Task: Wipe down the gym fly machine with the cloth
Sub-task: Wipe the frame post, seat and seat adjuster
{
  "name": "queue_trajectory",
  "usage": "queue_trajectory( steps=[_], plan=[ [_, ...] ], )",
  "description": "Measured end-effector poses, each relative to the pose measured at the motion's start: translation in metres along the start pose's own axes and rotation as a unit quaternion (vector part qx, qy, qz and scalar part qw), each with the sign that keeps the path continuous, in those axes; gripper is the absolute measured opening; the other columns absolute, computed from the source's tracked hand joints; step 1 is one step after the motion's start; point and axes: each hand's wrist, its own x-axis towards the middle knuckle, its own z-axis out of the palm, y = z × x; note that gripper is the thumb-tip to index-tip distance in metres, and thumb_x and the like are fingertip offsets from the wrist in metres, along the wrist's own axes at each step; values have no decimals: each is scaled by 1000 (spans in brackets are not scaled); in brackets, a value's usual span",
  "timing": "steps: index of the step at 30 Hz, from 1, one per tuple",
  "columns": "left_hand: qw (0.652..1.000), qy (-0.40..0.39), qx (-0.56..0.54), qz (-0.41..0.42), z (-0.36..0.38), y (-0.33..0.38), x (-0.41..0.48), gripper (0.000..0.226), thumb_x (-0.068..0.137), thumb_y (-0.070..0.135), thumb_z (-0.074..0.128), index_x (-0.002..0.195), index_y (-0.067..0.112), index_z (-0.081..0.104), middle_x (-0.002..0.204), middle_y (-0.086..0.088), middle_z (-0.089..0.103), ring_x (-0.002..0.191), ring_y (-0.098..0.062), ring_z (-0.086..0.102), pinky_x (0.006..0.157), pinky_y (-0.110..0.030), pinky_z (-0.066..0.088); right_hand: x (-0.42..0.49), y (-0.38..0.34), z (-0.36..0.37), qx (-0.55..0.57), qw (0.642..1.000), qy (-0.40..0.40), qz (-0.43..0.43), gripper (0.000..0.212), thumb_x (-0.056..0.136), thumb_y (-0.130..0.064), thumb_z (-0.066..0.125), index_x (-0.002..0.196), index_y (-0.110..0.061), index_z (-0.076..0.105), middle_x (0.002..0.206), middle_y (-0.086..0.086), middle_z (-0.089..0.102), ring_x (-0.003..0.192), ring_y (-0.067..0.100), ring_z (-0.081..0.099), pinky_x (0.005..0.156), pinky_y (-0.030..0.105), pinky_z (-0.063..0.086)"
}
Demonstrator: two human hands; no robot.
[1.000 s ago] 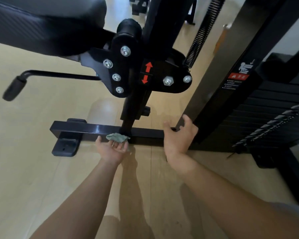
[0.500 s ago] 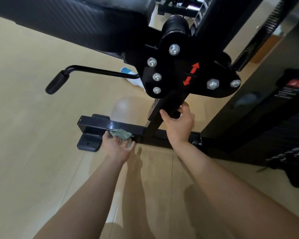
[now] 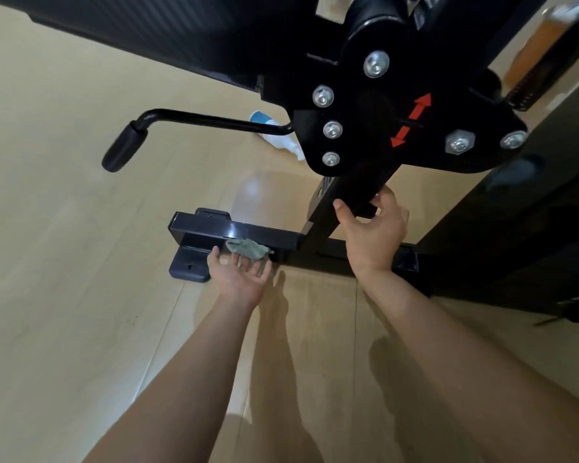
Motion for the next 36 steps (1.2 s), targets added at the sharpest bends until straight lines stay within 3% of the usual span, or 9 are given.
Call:
queue_trajectory(
  steps=[5,10,14,18,20,23,24,29,36],
  plan=[
    [999,11,0,48,-2,30,7,55,89,57,55,130,20,59,129,-8,63,122,-33,58,106,-51,43,-6,2,2,7,1000,-2,-8,41,84,-36,78,120,-18,69,104,-7,67,111,13,53,93,25,50],
    [996,39,-4,78,6,55,6,50,91,57,53,128,25,60,135,-3,59,128,-30,55,113,-51,39,-7,4,1,42,999,-5,18,43,86,-32,78,126,-21,68,105,-10,64,112,7,47,95,15,45],
    [994,53,1,100,7,72,6,56,92,59,49,137,27,55,141,0,54,136,-27,48,118,-50,32,-2,5,-3,28,999,-25,7,35,86,-31,77,118,-16,72,99,-4,69,109,18,52,92,25,49],
    [994,44,18,97,2,78,7,59,90,62,48,138,28,55,127,-2,57,135,-30,47,119,-50,28,-2,3,-6,26,999,-35,10,28,87,-30,77,109,-13,74,93,1,69,103,26,56,88,32,50],
    [995,38,35,83,-1,72,9,56,90,61,49,135,29,57,134,-2,57,133,-30,51,115,-51,34,-2,1,-6,29,999,-35,18,26,87,-28,77,107,-12,74,92,3,68,103,26,55,90,35,51],
    [998,36,50,35,-4,43,9,51,88,61,55,123,25,64,126,-10,63,117,-35,61,92,-49,49,-2,-1,-6,41,998,-39,30,26,87,-27,77,108,-13,74,94,3,69,107,26,56,94,39,51],
    [998,32,54,17,-4,31,8,53,88,61,56,123,22,63,124,-12,65,113,-37,63,91,-49,51,-1,-1,-7,43,998,-41,30,26,87,-27,77,110,-14,73,95,2,69,108,26,56,95,38,50],
    [995,1,79,-62,0,-36,-3,59,93,59,50,134,17,54,132,-17,63,118,-39,61,113,-56,37,2,6,-10,54,996,-72,26,22,89,-25,75,109,-16,74,98,1,71,110,28,60,99,41,51],
    [984,-23,146,-99,15,-89,-26,55,98,55,47,134,15,56,129,-13,65,117,-34,64,112,-52,41,8,11,-17,22,994,-104,27,28,90,-28,73,117,-19,72,100,3,67,112,19,53,99,40,51]
  ],
)
